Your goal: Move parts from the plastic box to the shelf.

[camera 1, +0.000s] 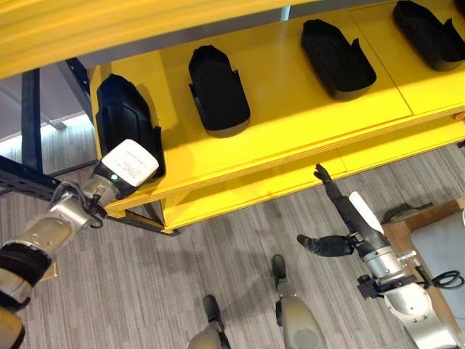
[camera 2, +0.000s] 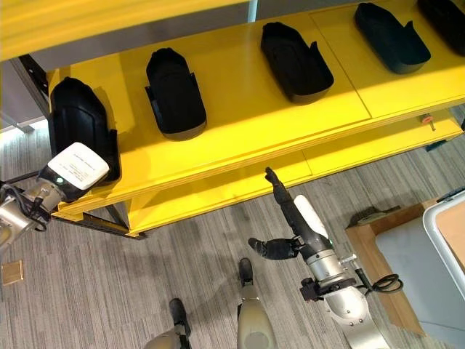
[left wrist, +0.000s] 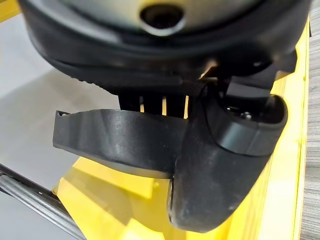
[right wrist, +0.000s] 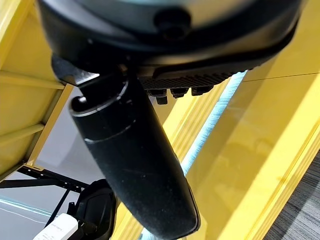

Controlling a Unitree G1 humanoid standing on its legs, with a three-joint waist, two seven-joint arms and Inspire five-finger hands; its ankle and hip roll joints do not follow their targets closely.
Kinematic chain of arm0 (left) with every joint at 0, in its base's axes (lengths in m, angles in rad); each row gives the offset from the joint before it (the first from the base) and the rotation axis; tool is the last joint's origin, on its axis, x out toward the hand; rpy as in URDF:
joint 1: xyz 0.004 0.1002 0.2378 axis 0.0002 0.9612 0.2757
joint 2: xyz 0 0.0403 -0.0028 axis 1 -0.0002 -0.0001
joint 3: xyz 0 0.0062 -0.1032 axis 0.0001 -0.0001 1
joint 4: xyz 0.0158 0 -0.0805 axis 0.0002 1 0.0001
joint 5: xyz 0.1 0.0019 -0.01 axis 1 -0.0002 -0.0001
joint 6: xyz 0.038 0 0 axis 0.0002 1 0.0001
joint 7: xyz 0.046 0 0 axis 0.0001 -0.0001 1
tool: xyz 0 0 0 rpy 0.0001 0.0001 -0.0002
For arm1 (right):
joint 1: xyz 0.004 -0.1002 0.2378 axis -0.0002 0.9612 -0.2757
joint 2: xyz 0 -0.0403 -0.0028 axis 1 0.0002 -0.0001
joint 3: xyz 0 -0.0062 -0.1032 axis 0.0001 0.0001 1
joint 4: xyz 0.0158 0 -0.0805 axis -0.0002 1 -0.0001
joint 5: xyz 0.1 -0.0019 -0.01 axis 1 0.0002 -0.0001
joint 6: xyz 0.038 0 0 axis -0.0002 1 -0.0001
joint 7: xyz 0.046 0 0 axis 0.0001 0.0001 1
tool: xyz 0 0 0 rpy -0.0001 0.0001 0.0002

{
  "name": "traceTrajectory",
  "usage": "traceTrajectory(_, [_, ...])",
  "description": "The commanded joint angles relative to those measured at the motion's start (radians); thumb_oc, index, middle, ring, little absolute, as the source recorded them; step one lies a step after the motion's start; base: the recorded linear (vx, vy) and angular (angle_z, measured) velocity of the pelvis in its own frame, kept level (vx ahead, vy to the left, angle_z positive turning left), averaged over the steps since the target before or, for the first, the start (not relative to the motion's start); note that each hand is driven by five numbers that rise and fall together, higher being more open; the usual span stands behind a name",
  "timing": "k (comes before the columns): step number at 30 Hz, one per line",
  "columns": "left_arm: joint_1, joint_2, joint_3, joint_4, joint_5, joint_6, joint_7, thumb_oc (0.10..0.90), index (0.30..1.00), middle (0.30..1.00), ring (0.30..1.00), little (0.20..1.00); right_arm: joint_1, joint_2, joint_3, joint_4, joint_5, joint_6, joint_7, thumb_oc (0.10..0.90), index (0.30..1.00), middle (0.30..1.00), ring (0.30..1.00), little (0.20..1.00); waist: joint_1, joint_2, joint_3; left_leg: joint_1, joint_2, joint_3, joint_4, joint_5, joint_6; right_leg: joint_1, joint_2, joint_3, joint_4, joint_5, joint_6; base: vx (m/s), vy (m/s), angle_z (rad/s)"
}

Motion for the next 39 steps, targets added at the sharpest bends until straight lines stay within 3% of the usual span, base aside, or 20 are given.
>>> traceTrajectory(1, [0.004, 0.049, 0.049, 0.04, -0.001, 0.003, -0.005, 0.798, 0.857, 0.857, 0.857, 0.857, -0.026, -0.032, -0.066, -0.136, 0.056, -0.105, -0.027, 0.9, 1.0, 1.0, 1.0, 1.0, -0.019, -0.002, -0.033, -0.045, 0.017, -0.025, 0.091, -0.036, 0.032, 0.065, -0.101, -0.024, 0.123, -0.156, 0.115, 0.0, 0.0, 0.0])
traceTrajectory(2, [0.0, 0.046, 0.053, 0.039, -0.005, 0.006, -0.003, 0.9, 1.0, 1.0, 1.0, 1.0, -0.026, -0.033, -0.065, -0.135, 0.056, -0.104, -0.028, 0.9, 1.0, 1.0, 1.0, 1.0, -0.019, -0.002, -0.032, -0.042, 0.018, -0.025, 0.092, -0.041, 0.031, 0.069, -0.101, -0.025, 0.124, -0.161, 0.116, 0.0, 0.0, 0.0])
traceTrajectory(19, [0.032, 0.093, 0.118, -0.028, -0.03, -0.007, 0.009, 0.9, 1.0, 1.0, 1.0, 1.0, -0.006, -0.028, -0.091, -0.133, 0.041, -0.1, -0.035, 0.9, 1.0, 1.0, 1.0, 1.0, -0.012, 0.006, -0.056, -0.029, 0.014, -0.029, 0.092, -0.041, 0.031, 0.088, -0.106, -0.031, 0.123, -0.16, 0.115, 0.0, 0.0, 0.0])
traceTrajectory(30, [0.058, 0.137, 0.168, -0.03, -0.05, -0.002, 0.02, 0.9, 1.0, 1.0, 1.0, 1.0, 0.009, -0.015, -0.101, -0.123, 0.042, -0.103, -0.036, 0.9, 1.0, 1.0, 1.0, 1.0, -0.006, 0.018, -0.101, 0.01, 0.012, -0.031, 0.084, -0.049, 0.03, 0.135, -0.112, -0.04, 0.114, -0.166, 0.116, 0.01, 0.001, 0.03])
traceTrajectory(37, [0.126, 0.121, 0.3, -0.038, -0.096, 0.027, 0.051, 0.9, 1.0, 1.0, 1.0, 1.0, 0.019, 0.002, -0.108, -0.117, 0.037, -0.098, -0.035, 0.9, 1.0, 1.0, 1.0, 1.0, 0.002, 0.023, -0.141, 0.052, 0.006, -0.032, 0.059, -0.049, 0.03, 0.181, -0.112, -0.052, 0.095, -0.169, 0.118, 0.04, -0.003, 0.04])
traceTrajectory(39, [0.197, 0.104, 0.408, -0.046, -0.129, 0.036, 0.081, 0.9, 1.0, 1.0, 1.0, 1.0, 0.021, 0.011, -0.109, -0.11, 0.04, -0.094, -0.035, 0.9, 1.0, 1.0, 1.0, 1.0, 0.007, 0.024, -0.166, 0.077, 0.004, -0.031, 0.044, -0.048, 0.03, 0.204, -0.11, -0.057, 0.084, -0.169, 0.119, 0.07, -0.01, 0.0])
